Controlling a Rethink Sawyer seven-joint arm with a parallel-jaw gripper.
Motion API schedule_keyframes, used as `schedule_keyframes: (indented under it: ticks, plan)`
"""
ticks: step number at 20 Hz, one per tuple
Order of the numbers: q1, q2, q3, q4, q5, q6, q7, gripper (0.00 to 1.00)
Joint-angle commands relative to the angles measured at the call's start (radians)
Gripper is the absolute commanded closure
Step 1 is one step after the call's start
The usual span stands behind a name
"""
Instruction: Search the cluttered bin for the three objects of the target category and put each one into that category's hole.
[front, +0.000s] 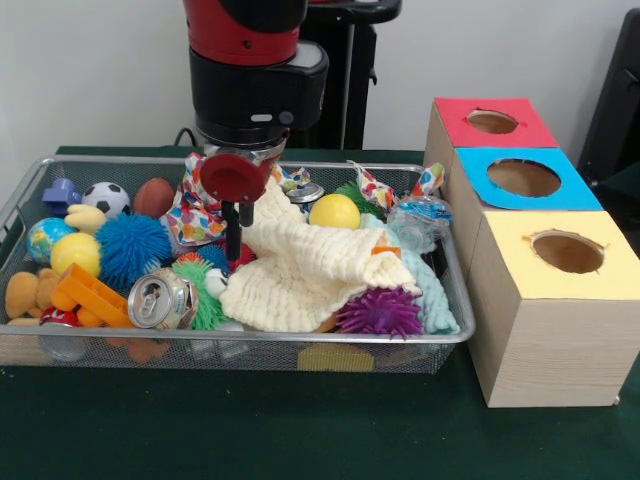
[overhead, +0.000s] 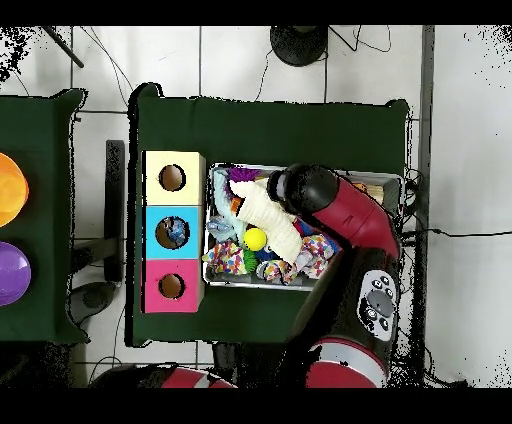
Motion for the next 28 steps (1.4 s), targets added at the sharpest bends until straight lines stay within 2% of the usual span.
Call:
schedule_keyframes:
  ticks: [1,3,8,12,15,19,23,28]
  plan:
    - [0.024,-0.013,0.091,0.118,-0.015,-0.054,0.066,0.0]
    - [0.022,-0.024,0.096,0.129,-0.026,-0.027,0.04,0.0]
    - [0.081,-0.044,0.051,0.131,-0.055,0.039,0.06,0.0]
    - [0.113,-0.089,0.069,0.176,-0.004,0.064,0.115,0.0]
    - [0.162,-0.09,0.046,0.176,0.011,0.113,0.185,0.0]
    - [0.186,-0.114,0.063,0.225,0.054,0.096,0.213,0.0]
    - [0.191,-0.102,0.057,0.228,0.055,0.104,0.2,0.0]
    - [0.209,-0.086,0.086,0.269,0.09,0.05,0.209,0.0]
